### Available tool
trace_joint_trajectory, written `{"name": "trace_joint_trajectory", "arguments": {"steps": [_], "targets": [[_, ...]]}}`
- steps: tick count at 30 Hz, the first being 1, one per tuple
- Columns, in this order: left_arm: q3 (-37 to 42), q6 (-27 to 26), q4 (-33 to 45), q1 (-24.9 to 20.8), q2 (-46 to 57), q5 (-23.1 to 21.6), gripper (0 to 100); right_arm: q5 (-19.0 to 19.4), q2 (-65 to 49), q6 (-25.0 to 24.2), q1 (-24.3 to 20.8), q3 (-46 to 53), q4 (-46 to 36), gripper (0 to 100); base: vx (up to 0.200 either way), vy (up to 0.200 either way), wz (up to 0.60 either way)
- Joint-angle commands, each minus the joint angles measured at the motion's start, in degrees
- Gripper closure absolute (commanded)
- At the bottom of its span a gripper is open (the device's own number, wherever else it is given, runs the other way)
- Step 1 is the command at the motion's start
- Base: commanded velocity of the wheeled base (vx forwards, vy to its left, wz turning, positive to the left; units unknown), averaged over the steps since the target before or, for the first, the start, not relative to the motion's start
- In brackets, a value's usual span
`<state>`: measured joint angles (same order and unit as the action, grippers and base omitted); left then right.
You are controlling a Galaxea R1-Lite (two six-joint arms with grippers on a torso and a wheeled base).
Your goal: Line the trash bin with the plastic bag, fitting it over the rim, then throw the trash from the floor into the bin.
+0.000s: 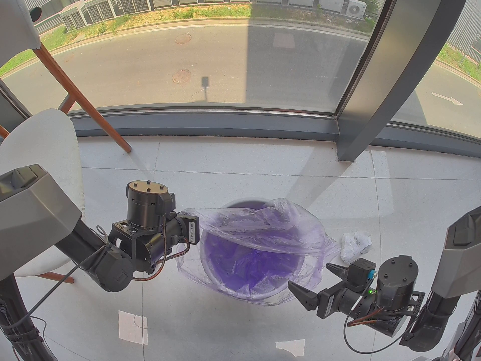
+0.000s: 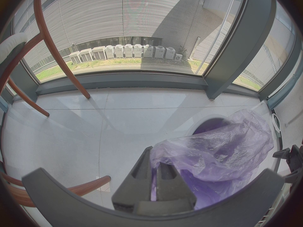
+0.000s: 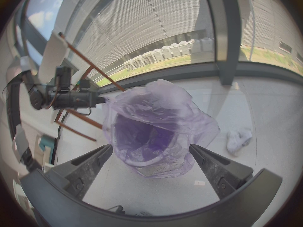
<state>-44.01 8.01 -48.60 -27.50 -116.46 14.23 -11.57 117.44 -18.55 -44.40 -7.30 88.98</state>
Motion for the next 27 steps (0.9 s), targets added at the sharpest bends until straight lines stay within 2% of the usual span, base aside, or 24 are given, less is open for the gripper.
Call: {"name": "trace_joint_trajectory", "arguments": {"steps": [1, 5, 9, 10, 11, 14, 16, 24, 27], "targets": [[-0.03, -0.1, -0.09, -0.27, 0.44, -0.08, 100, 4.1, -3.98, 4.84, 0.89, 2.12, 0.41, 0, 0.0, 0.0, 0.0], [-0.29, -0.1, -0.09, -0.36, 0.44, -0.16, 100, 8.58, -2.48, 7.39, 7.31, -2.28, 0.23, 0, 0.0, 0.0, 0.0], [-0.11, -0.1, -0.09, -0.36, 0.7, -0.25, 100, 15.44, -0.02, 11.61, 12.49, -7.9, 0.23, 0, 0.0, 0.0, 0.0], [-0.03, -0.1, -0.09, -0.36, 0.88, -0.25, 100, 18.16, 0.86, 13.98, 13.72, -8.78, 0.23, 0, 0.0, 0.0, 0.0], [0.06, -0.19, -0.09, -0.36, 0.88, -0.25, 100, 20.53, 1.74, 16.27, 14.52, -9.22, 0.14, 0, 0.0, 0.0, 0.0], [0.33, -1.33, 0.0, -0.36, 0.97, -0.16, 100, 24.4, 3.14, 20.05, 14.87, -9.48, 0.14, 0, 0.0, 0.0, 0.0], [0.59, -2.03, -0.09, -0.36, 0.97, -0.16, 100, 25.72, 4.28, 21.45, 14.52, -10.19, 0.14, 0, 0.0, 0.0, 0.0], [0.68, -2.03, -0.09, -0.36, 1.06, -0.16, 100, 25.9, 9.91, 21.54, 14.52, -18.54, 0.05, 0, 0.0, 0.0, 0.0], [0.77, -1.94, -0.09, -0.27, 1.67, -0.25, 100, 25.9, 10.96, 21.54, 14.25, -18.89, 0.05, 0, 0.0, 0.0, 0.0]]}}
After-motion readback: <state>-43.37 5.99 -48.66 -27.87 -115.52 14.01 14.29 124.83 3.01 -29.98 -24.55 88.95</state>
